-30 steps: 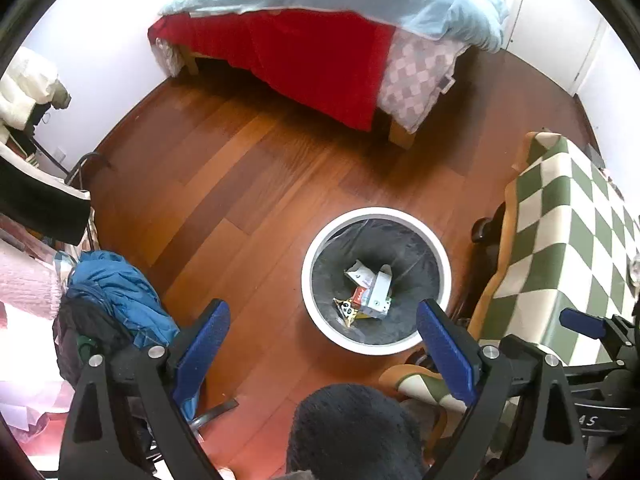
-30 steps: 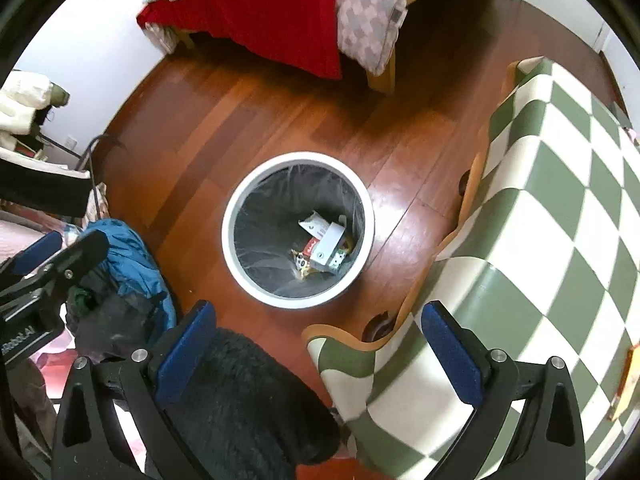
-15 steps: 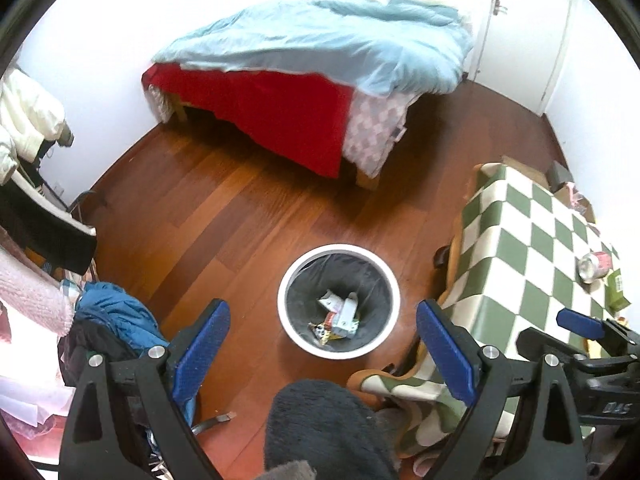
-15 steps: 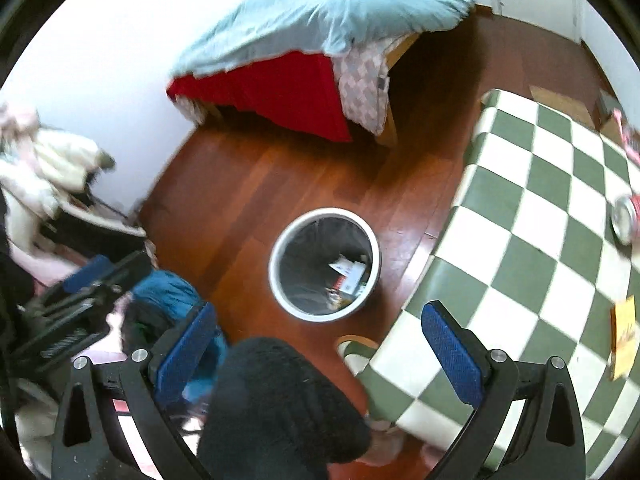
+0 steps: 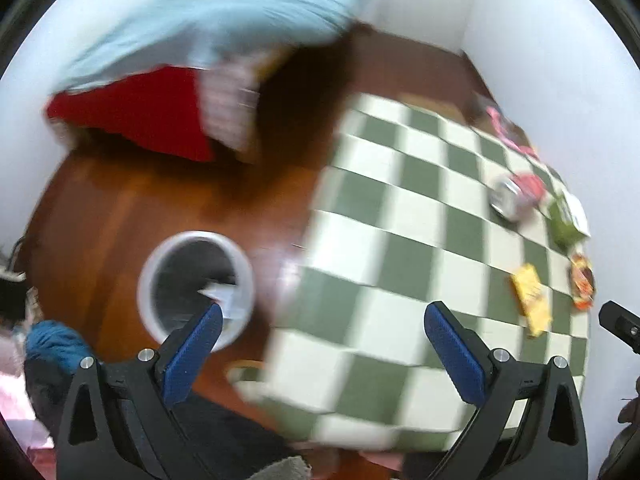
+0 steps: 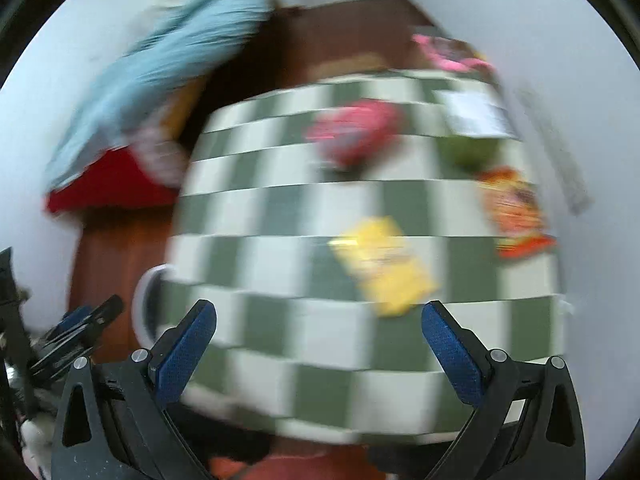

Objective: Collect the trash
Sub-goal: 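Withdraw both open tools from the bin back toward the table, then grasp the orange snack bag with the right tool while the left grasps the yellow HAOMAO pack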

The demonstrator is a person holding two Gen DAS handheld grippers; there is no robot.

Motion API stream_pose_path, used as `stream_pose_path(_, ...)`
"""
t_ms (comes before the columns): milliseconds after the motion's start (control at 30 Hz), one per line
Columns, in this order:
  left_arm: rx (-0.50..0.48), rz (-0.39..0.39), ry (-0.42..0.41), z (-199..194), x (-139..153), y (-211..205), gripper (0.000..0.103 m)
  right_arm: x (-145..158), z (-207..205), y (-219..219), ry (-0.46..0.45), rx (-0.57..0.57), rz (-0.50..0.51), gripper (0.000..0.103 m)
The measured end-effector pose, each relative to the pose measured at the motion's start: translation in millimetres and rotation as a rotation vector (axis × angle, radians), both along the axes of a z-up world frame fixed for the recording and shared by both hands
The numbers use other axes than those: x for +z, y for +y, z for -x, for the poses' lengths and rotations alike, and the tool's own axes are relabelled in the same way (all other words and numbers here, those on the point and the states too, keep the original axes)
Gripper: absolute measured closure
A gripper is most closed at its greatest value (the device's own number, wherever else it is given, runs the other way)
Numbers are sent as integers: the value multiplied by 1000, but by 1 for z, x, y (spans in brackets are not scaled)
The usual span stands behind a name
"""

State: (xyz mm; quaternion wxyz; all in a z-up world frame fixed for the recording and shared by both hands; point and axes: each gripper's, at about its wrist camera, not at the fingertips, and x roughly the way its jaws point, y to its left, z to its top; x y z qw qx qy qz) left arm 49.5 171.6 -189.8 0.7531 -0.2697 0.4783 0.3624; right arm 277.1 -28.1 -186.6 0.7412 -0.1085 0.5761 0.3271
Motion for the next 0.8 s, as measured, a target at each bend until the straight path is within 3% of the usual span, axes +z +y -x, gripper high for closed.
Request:
stream_pose_path(100,-77,100,13,-69,-24,-28,0,-21,-58,-41,0,-98,71,0)
stream_pose_path(233,-127,306,12,-147,-60,-61,1,-47,-116,-92,10,-216,122,0)
stream_pose_path(433,-126,416,92,-236,-107,-90,4,-70,-151,-124,41,-265,105,0)
stream_pose_path(467,-115,427,94,-241,-112,-91,7,-74,-156,-125,40,-260,98,0)
stream_pose_path(533,-77,420,117,-252,-120,-91,24,-82,-166,-114,26,-235,104,0)
stream_pose_path(633,-48,383,138,-259,-122,-93,32,-92,-173,-102,3,-196,118,0)
stream_pose_path(733,-92,313,163,-263,-120,-102,42,-100,-179,-86,-14,-147,143,0)
stream_pose_path(800,-168,271,171,-263,-118,-109,43,-104,-180,-77,-26,-114,158,0)
